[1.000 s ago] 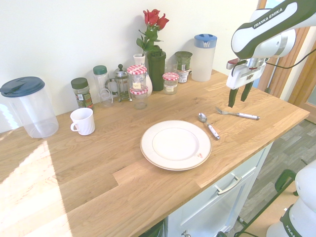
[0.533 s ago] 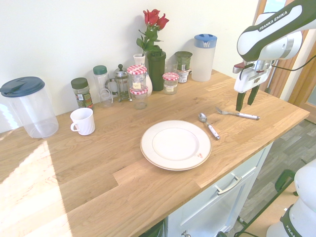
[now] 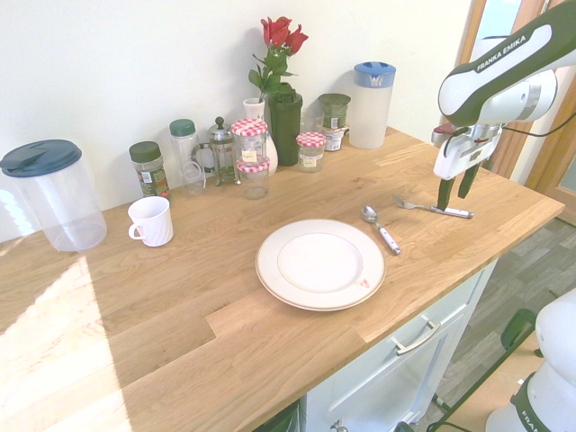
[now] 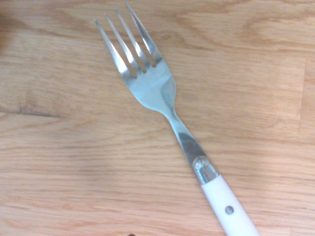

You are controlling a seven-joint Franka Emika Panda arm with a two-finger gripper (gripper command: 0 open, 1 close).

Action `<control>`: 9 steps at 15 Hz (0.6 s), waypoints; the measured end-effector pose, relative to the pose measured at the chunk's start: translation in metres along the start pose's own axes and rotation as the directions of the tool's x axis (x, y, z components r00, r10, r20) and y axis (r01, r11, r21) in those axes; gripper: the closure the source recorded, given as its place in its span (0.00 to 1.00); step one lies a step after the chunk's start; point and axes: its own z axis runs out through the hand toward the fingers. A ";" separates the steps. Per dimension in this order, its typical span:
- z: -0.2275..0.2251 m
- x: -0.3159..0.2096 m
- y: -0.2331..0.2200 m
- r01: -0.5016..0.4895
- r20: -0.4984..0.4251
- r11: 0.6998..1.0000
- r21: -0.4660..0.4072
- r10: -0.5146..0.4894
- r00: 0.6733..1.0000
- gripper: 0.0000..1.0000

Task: Put the fork into the plate

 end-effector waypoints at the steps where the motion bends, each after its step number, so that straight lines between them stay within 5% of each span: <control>1: 0.005 0.001 0.002 -0.004 0.005 1.000 -0.003 0.004 1.000 0.00; 3: 0.011 0.004 0.007 -0.015 0.005 1.000 -0.005 0.015 1.000 0.00; 4: 0.014 0.006 0.009 -0.020 0.000 1.000 -0.005 0.020 1.000 1.00; 9: 0.019 0.010 0.010 -0.023 -0.014 1.000 -0.007 0.023 1.000 1.00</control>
